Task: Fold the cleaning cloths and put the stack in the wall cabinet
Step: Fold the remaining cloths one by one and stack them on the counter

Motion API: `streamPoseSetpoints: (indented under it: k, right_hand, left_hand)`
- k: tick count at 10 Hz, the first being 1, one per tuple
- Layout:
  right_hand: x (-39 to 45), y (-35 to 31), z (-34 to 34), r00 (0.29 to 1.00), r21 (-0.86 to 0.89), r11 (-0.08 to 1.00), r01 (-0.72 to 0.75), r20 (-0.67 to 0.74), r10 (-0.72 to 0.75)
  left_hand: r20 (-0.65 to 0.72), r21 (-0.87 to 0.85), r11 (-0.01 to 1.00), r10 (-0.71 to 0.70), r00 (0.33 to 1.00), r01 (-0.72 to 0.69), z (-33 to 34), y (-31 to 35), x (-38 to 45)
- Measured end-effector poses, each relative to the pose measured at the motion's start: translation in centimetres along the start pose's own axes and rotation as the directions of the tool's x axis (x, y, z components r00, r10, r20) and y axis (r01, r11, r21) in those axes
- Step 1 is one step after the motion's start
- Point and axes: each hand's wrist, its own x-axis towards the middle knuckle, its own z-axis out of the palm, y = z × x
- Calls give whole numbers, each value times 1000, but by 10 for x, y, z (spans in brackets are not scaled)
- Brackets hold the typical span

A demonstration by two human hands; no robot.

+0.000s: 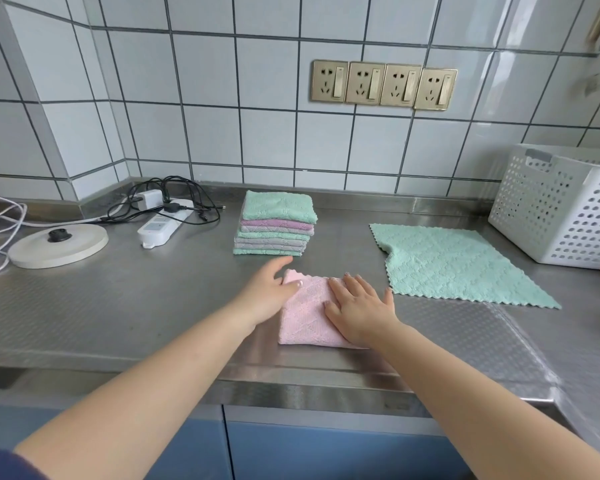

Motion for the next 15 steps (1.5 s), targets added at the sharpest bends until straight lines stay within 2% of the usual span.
streamPoseSetpoints:
  k: [1,2,3,4,5,6,7,8,9,10,11,12,13,15]
  right_hand:
    - [-1,0,0,1000,9,1000,1,-1,-1]
    - [-1,0,0,1000,22,1000,-1,-8,1]
    - [-1,0,1,1000,30,1000,-1,-19,2]
    - [-2,-1,1,1000,32,999,0,-20,1]
    - [-3,-1,0,1000,29,1000,-4,-26,5]
    - [-5,-3,0,999,28,999,-18,-41,20]
    - [-8,-2,-1,992,104,994,-45,-110,56]
    - [-12,3,-6,972,389,921,1,-218,90]
    - [-11,15,-18,954,666,745,34,-244,174]
    - [-3,17,-36,989,929,370,2,-58,139]
    - [26,9,-57,988,920,385,75,-120,94]
    - [63,-6,-85,968,896,416,157,-222,113]
    - [102,-19,-112,962,892,405,200,-258,94]
    - [160,-33,-115,981,885,456,99,-164,106]
  left_hand:
    - [27,-334,929,-163,986,162,-6,4,0]
    - [122,-375,882,-258,958,285,-13,3,1]
    - [200,-120,958,-235,951,262,-16,3,-3]
    - [264,-70,981,-159,951,183,-16,2,-4]
    - [318,-139,975,-120,941,172,-13,3,-6]
    - [384,-87,980,-132,914,178,-8,4,-7]
    - [288,-57,992,-90,953,111,-6,4,-6]
    - [207,-107,994,23,978,-1,-11,3,-2]
    - [151,-226,973,86,985,-50,-23,7,6]
    - [122,-297,954,87,989,-47,-36,10,20]
    - [85,-312,949,80,993,-50,-51,18,43]
    - [-18,-241,964,113,993,-114,-73,34,77]
    - [-75,-135,979,146,986,-155,-96,49,116]
    - [-119,78,993,95,988,-86,-111,46,174]
